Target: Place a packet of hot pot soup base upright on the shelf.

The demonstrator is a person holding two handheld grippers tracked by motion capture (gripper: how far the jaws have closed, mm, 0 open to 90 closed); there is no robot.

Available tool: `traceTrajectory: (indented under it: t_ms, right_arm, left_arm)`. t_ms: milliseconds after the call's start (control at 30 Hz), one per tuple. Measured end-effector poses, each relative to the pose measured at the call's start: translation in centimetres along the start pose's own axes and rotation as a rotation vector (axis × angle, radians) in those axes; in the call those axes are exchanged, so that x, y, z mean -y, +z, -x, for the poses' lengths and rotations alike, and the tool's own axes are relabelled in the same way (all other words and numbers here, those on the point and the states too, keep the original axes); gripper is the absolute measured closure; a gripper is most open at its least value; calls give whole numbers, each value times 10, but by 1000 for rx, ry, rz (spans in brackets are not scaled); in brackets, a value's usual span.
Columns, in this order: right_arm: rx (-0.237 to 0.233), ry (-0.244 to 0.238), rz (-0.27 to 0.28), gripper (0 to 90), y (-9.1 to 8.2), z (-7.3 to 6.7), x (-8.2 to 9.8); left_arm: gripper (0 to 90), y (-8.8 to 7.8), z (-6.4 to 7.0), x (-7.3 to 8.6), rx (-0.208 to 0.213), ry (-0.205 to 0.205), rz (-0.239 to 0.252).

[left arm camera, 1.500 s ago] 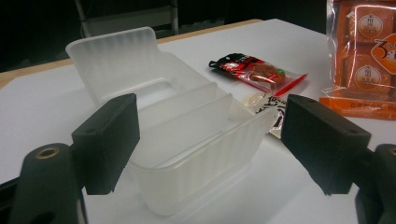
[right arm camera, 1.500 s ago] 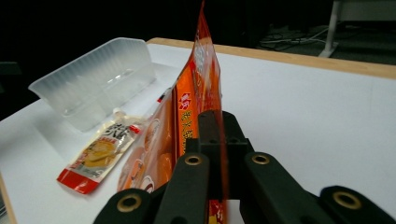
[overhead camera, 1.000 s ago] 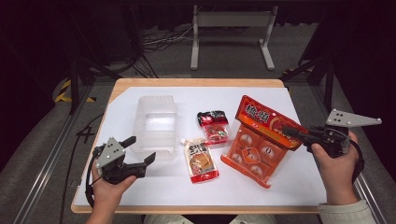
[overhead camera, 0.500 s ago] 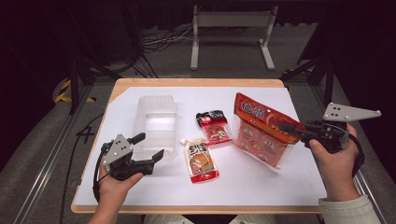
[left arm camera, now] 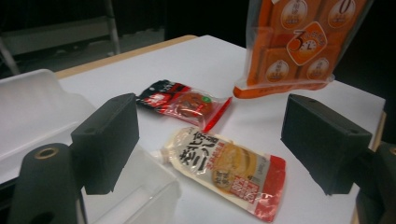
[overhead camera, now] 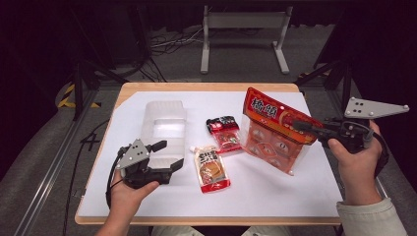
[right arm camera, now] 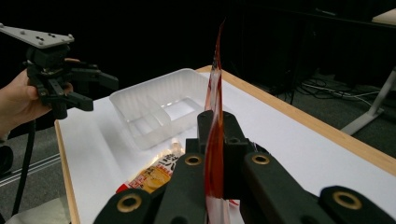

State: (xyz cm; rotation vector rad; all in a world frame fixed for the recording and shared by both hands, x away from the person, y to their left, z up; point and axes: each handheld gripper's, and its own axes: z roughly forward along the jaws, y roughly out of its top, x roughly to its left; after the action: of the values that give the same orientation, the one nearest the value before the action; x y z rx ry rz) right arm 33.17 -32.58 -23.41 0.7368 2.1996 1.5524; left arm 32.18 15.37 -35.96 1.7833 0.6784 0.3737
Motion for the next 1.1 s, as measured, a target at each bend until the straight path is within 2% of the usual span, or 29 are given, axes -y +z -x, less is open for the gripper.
traceTrajectory:
  t_ms: [167,300,400,433,667,800,1100]
  right_arm:
    - [-18,-23,1,900,4,-3,-11]
    - [-32,-41,5,900,8,-7,-17]
    - [-46,-53,9,900,11,-9,-22]
    - [-49,-54,10,900,11,-9,-23]
    - [-84,-78,23,900,19,-14,-32]
    - [-100,-86,28,900,23,-18,-36]
    - [-136,-96,40,900,32,-22,-42]
  left_arm:
    - [201,12,2,-2,65,-6,12]
    - [187,21,3,-4,96,2,24]
    - [153,29,5,-6,120,16,-1]
    - [140,33,6,-7,135,10,-8]
    - [57,45,6,-15,132,-6,3]
    - [67,51,4,-18,137,1,39]
    - [52,68,2,-24,158,-6,76]
